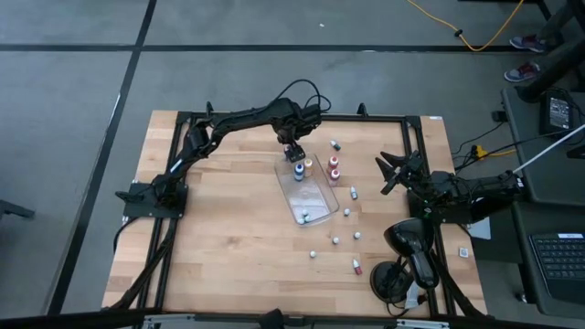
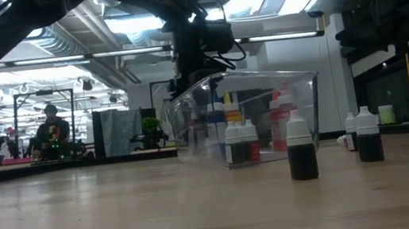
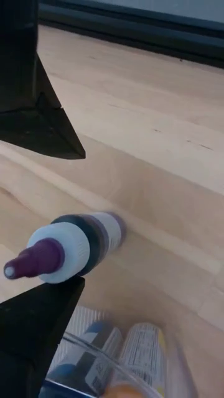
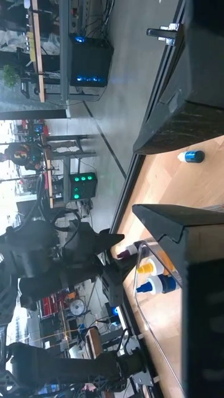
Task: Pick & Place food coloring
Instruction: Put the large purple food coloring bottle into the top of the bin
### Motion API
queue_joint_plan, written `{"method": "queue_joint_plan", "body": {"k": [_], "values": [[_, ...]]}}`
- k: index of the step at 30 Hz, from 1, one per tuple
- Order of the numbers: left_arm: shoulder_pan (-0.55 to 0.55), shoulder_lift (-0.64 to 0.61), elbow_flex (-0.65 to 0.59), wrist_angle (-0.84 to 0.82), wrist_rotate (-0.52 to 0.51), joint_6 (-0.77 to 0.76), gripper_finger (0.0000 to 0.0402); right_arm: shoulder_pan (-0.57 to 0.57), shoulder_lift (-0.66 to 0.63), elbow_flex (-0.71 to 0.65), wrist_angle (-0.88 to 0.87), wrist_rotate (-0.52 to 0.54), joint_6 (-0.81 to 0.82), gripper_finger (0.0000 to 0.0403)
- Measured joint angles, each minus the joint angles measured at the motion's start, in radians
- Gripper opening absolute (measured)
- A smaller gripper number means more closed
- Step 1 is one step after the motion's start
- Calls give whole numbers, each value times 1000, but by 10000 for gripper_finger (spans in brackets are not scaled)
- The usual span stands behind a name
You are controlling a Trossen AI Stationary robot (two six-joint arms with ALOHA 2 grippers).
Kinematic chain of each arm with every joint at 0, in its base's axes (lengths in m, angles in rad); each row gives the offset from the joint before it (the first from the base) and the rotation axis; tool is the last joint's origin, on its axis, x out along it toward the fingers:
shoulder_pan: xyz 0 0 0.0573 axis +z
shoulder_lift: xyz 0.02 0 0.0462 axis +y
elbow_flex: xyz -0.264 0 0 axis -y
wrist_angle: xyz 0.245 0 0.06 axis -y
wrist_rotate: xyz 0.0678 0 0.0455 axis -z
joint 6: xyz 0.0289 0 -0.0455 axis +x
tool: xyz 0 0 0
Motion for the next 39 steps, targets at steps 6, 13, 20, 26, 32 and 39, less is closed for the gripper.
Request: {"method": "queue_joint_plan", "body": {"k": [6,13,20,26,32,39], "values": [[2,0,0,-7,-9,25,269,0,0,0,0,0,0,142],[2,0,0,-16,-6,35,197,0,0,0,0,0,0,142],[5,-1,1,-29,-8,35,121,0,0,0,0,0,0,142],[15,-38,1,-40,-19,35,114,0,0,0,0,0,0,142],[16,-113,1,-82,-30,34,124,0,0,0,0,0,0,142],[-8,-244,1,-158,-33,27,117,0,0,0,0,0,0,142]]}}
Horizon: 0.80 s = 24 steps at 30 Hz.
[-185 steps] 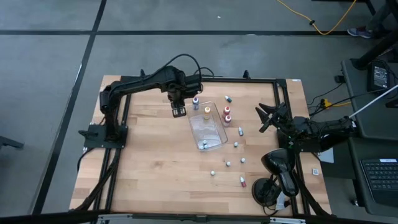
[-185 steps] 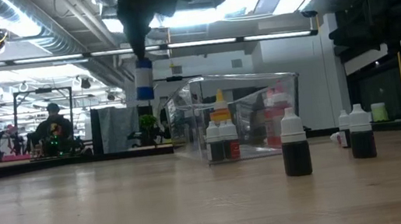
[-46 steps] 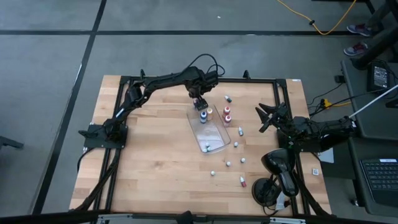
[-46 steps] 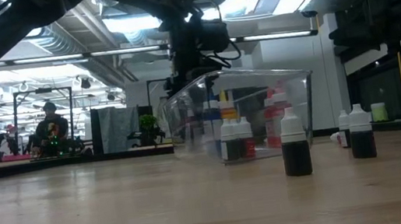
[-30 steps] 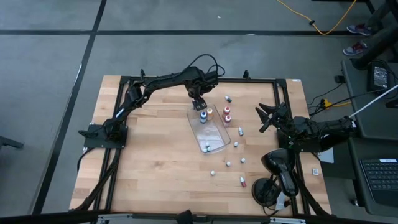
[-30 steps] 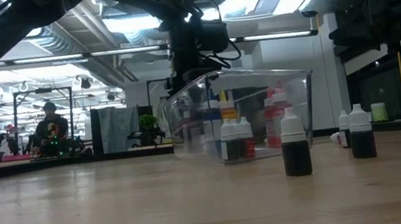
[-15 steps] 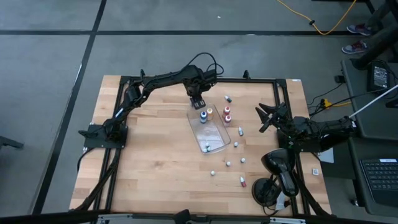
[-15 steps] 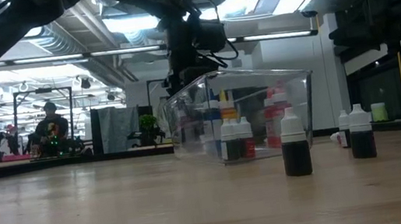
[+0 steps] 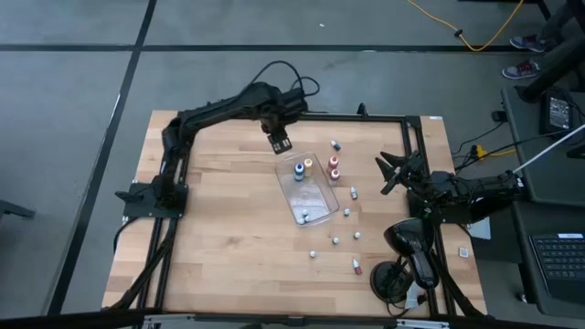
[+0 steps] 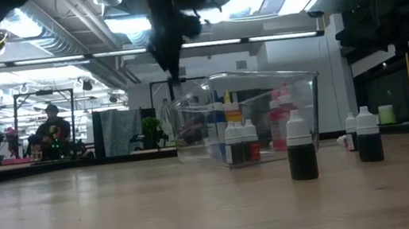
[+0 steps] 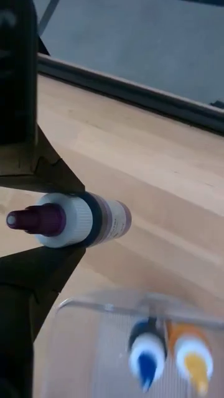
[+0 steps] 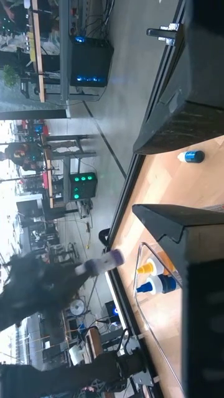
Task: Pick & Place food coloring
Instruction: Put the large purple food coloring bottle into the top of the bin
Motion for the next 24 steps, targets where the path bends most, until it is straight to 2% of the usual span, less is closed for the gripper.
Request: {"method": "queue_joint_plan", "body": {"k": [11,18,24], "values": [[-127,-179,1,-63,3,-74,116,0,0,0,0,0,0,142],[-224,-140,1,-27,22,-62,116,0,0,0,0,0,0,142],[-241,-82,-5,-25,21,-67,115,0,0,0,0,0,0,142]]}}
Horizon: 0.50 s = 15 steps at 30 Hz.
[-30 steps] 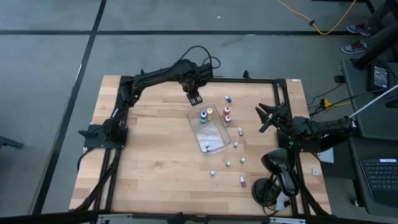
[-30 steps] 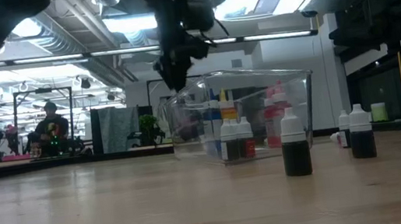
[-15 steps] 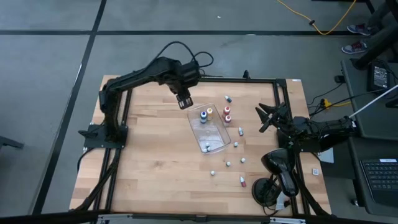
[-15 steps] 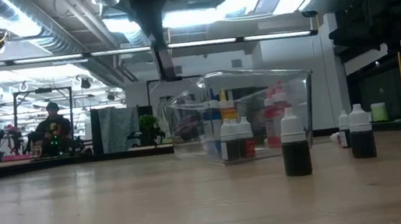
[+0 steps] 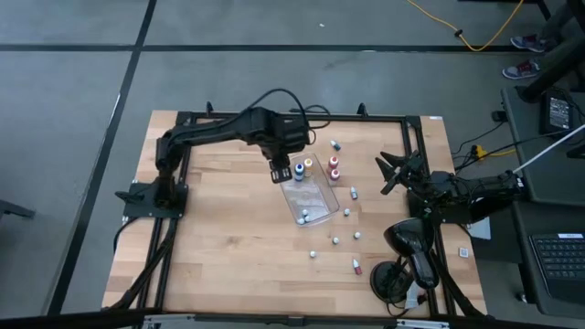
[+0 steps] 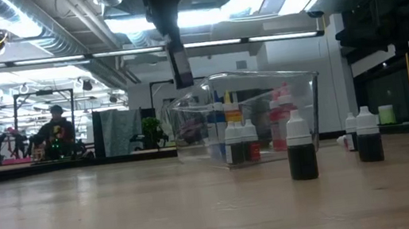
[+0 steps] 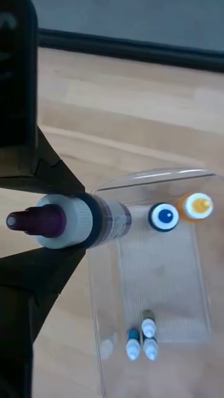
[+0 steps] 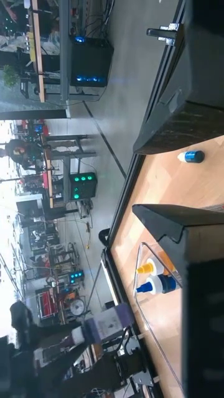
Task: Pick & Place food coloring
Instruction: Put the large purple food coloring bottle into the top of the bin
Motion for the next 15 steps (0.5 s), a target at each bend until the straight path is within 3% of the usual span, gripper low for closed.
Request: {"method": "queue_joint_plan", "body": {"k": [15], "values": [[-1,36,-165,167,-2,-48,116,0,0,0,0,0,0,142]]}}
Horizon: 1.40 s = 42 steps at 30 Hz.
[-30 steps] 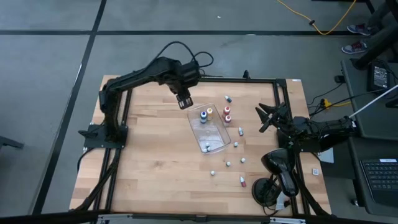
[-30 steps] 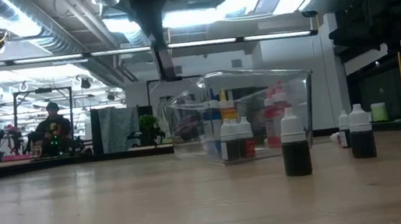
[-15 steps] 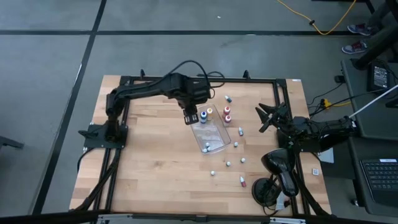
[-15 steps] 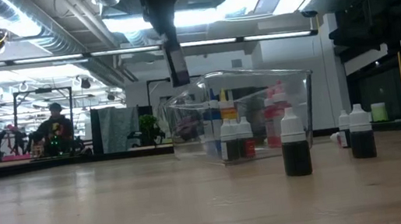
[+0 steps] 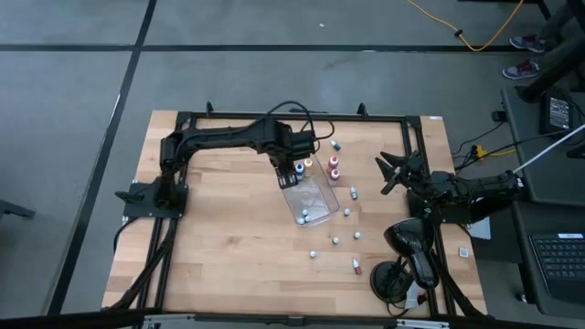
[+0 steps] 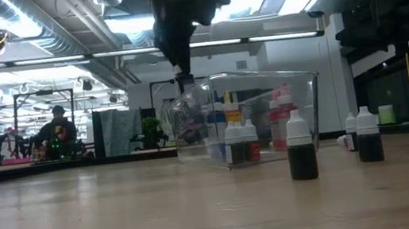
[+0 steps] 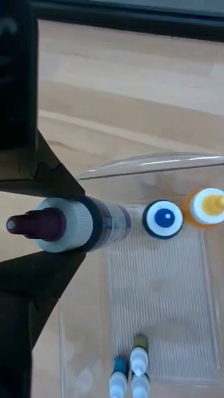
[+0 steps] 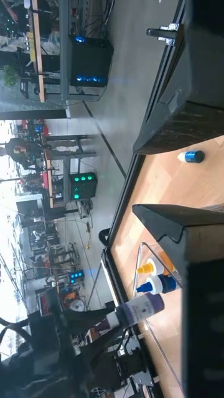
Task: Pick & Place food coloring
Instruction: Put the large purple food coloring bottle into the top of the bin, then put the top small red food coloring bottle into the bottom of the bin
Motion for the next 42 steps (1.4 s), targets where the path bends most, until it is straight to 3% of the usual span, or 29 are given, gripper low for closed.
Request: {"method": "queue_joint_plan", "body": {"k": [14,23,28,34,42], "values": [[-13,24,-170,170,4,-8,114,0,0,0,0,0,0,142],[-5,31,-208,171,-19,55,135,0,0,0,0,0,0,142],[-2,31,-208,170,-42,66,156,0,0,0,0,0,0,142],[-2,31,-200,168,3,80,196,0,0,0,0,0,0,142],[0,28,-84,127,1,101,263,0,0,0,0,0,0,142]]}}
